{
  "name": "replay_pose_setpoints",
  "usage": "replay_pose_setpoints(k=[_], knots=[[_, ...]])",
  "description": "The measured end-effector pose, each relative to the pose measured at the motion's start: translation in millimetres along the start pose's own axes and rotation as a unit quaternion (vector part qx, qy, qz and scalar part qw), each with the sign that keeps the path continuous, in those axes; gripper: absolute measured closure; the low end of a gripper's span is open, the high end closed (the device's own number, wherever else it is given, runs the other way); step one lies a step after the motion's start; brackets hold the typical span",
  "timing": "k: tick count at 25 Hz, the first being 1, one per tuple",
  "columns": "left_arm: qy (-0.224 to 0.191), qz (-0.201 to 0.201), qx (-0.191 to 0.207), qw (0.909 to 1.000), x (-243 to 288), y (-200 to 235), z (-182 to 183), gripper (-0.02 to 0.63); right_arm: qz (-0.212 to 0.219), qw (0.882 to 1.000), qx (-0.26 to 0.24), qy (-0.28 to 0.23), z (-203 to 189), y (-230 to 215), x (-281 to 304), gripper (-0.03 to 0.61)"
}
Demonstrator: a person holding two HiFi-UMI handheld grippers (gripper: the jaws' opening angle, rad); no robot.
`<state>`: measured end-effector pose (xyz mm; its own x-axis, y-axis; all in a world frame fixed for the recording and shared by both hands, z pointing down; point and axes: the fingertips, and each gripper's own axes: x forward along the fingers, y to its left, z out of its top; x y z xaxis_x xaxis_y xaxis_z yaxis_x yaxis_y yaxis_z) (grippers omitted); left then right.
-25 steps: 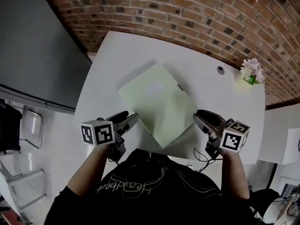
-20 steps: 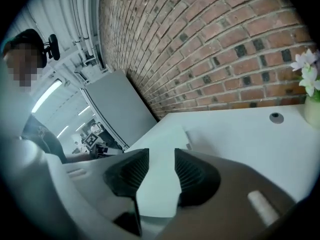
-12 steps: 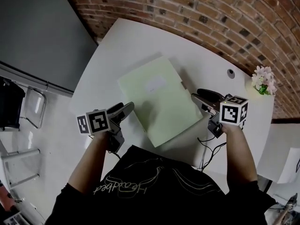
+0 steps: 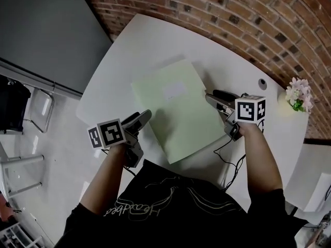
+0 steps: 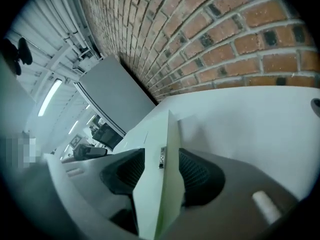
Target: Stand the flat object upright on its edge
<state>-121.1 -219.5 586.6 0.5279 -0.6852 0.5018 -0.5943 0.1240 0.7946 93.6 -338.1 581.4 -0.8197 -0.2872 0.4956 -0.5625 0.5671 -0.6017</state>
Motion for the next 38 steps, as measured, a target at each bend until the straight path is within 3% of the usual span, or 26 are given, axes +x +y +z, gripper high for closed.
replay_pose_setpoints(k=[13, 21, 38], knots=[[0.012, 0.027, -0.023, 0.9993, 21.6, 15.4, -1.2, 0.348, 0.025, 0.999, 0.046, 0.013, -10.4, -1.8, 25.9, 0.374], [0.01, 0.027, -0.033, 0.999, 24.4, 20.0, -0.8, 0.35, 0.011, 0.998, 0.053, 0.011, -11.5, -2.8, 27.4, 0.374], [0.022, 0.031, -0.008, 0.9992, 17.0, 12.4, -2.3, 0.364, -0.012, 1.0, 0.018, 0.005, -18.4, 10.4, 12.6, 0.388]])
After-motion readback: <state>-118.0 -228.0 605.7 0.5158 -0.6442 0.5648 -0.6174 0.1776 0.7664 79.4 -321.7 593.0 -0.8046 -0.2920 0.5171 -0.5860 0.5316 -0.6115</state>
